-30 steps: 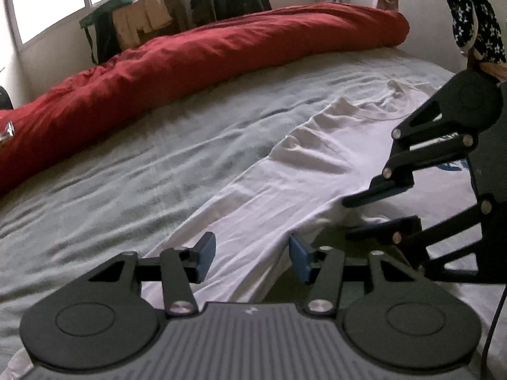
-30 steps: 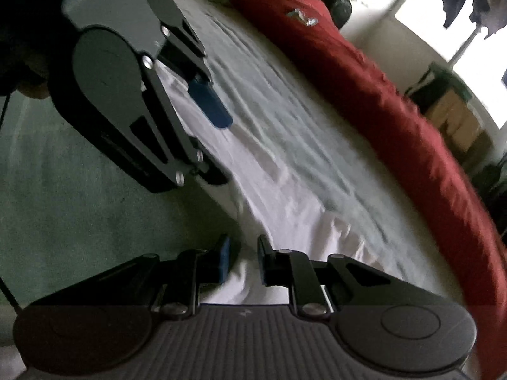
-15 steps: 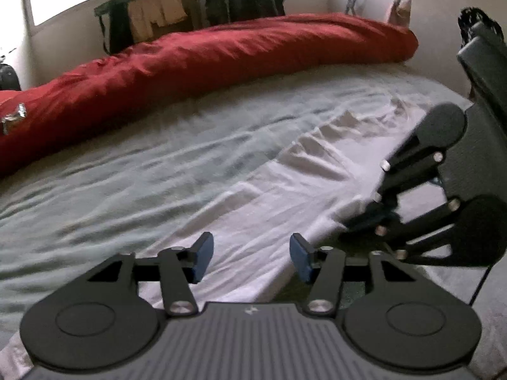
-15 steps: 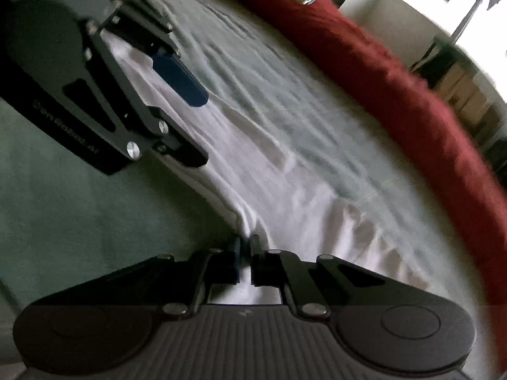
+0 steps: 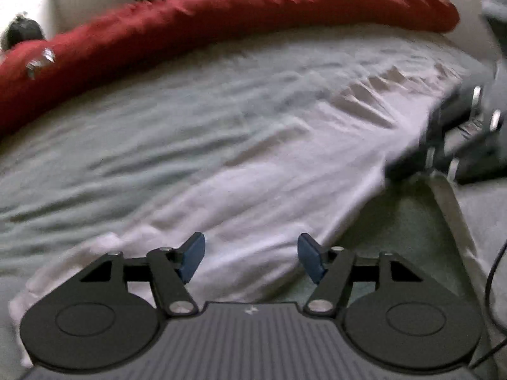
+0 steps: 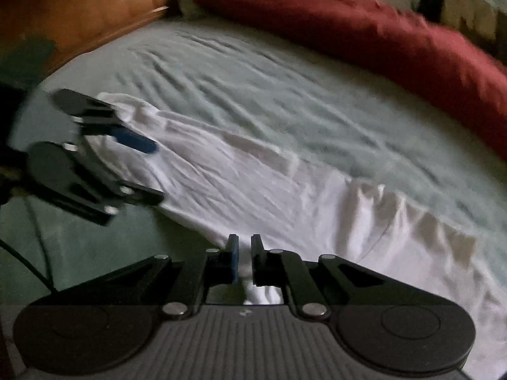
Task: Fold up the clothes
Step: 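Grasp the folded shirt edge with the right gripper and pull it straight, then open the right gripper and lift it off the folded shirt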
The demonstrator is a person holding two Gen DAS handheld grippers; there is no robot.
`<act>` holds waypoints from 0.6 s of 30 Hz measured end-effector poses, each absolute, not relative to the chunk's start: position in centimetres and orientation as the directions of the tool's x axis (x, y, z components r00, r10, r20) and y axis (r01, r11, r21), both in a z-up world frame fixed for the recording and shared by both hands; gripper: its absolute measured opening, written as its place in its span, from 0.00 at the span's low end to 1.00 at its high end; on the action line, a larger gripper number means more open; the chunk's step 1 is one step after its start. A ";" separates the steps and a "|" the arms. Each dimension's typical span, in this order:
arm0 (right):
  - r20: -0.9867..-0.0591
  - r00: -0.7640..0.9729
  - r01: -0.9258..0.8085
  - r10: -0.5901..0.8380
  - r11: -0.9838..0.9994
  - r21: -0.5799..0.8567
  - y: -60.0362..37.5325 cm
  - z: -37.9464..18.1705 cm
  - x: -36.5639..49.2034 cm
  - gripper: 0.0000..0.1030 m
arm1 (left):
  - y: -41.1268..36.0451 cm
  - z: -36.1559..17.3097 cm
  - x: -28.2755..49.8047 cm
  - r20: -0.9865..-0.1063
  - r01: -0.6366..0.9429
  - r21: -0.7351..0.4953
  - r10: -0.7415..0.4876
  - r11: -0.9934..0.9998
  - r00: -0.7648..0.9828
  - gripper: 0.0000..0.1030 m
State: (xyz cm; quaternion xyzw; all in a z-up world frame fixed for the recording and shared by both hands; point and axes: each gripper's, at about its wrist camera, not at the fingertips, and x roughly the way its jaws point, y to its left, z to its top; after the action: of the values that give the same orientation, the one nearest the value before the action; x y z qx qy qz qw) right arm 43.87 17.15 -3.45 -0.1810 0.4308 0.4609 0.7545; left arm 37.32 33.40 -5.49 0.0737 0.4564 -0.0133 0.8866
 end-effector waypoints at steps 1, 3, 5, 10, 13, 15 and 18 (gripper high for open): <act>-0.822 0.190 -0.848 0.537 0.511 0.139 17.6 -4.1 43.6 0.12 | 33.5 -5.2 37.4 -0.797 0.087 0.136 0.057 0.987 0.601 0.64; -0.824 0.160 -0.847 0.544 0.504 0.168 18.3 -5.1 43.1 0.25 | 33.7 -5.0 37.9 -0.782 0.074 0.159 0.080 0.985 0.618 0.64; -0.792 0.125 -0.874 0.598 0.444 0.197 18.4 -4.2 42.0 0.30 | 34.2 -5.4 39.1 -0.791 0.056 0.174 0.106 0.983 0.602 0.64; -0.770 0.103 -0.890 0.630 0.404 0.212 17.1 -2.9 40.4 0.29 | 37.1 -5.8 39.5 -0.800 -0.103 0.127 0.163 0.987 0.578 0.63; -0.774 0.115 -0.894 0.623 0.405 0.193 16.1 -2.7 40.0 0.29 | 40.1 -5.6 37.6 -0.788 -0.267 0.097 0.238 0.959 0.568 0.63; -0.771 0.121 -0.892 0.625 0.410 0.192 15.4 -2.7 40.3 0.29 | 42.7 -5.8 36.7 -0.791 -0.376 0.093 0.298 0.922 0.535 0.62; -0.771 0.136 -0.890 0.622 0.419 0.182 14.8 -2.6 40.5 0.29 | 46.3 -5.8 35.2 -0.806 -0.524 0.072 0.359 0.849 0.471 0.58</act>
State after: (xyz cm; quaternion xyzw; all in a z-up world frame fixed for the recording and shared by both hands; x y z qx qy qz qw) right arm 40.54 14.78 -2.64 -0.1628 0.4101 0.5137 0.7358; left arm 35.24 46.26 -5.77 -0.0927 0.4444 0.2591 0.8525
